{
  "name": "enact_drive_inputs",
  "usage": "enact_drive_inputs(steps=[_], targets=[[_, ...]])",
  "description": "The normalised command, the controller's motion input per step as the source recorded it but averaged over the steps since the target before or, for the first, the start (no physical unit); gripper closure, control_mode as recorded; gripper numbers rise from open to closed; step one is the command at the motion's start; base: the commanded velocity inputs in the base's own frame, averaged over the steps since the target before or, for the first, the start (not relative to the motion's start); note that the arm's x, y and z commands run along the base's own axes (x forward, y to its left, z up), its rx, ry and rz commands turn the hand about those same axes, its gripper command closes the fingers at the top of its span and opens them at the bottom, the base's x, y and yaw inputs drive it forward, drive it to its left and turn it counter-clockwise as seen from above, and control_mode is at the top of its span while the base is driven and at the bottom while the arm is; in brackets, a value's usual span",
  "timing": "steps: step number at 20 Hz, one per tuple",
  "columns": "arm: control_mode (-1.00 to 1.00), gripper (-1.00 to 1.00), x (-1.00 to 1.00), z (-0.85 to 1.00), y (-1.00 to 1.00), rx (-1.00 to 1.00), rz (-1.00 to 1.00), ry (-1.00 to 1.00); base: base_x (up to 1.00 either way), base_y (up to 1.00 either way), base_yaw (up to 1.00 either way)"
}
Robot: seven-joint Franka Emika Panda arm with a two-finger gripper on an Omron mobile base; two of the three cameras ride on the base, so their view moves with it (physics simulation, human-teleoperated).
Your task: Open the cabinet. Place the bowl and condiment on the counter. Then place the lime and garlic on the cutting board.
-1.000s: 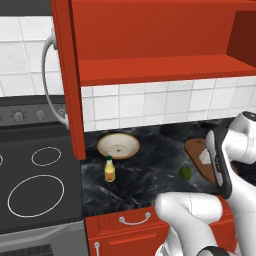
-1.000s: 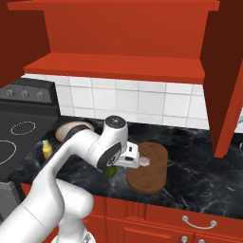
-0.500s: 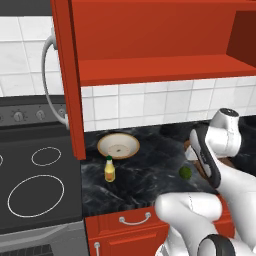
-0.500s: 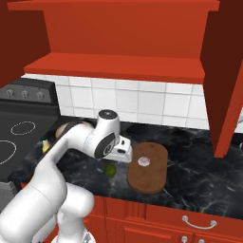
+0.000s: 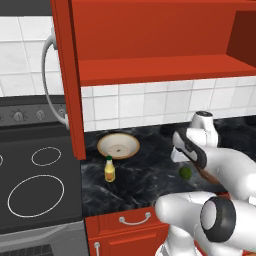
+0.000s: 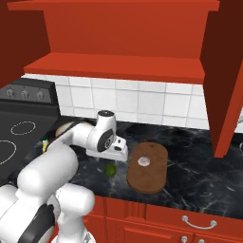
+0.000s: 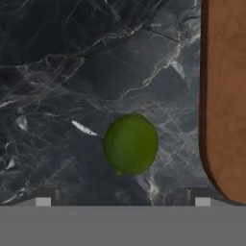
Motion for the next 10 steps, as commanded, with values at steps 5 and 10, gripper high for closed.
enact_drive_inputs(steps=[5,10], targets=[[-1.00,-1.00,0.30,-0.28,-0.11,0.00,0.00,0.09,0.00,0.00,0.00],[-1.00,-1.00,0.04,-0.19,-0.02,0.00,-0.02,0.08,0.00,0.00,0.00]])
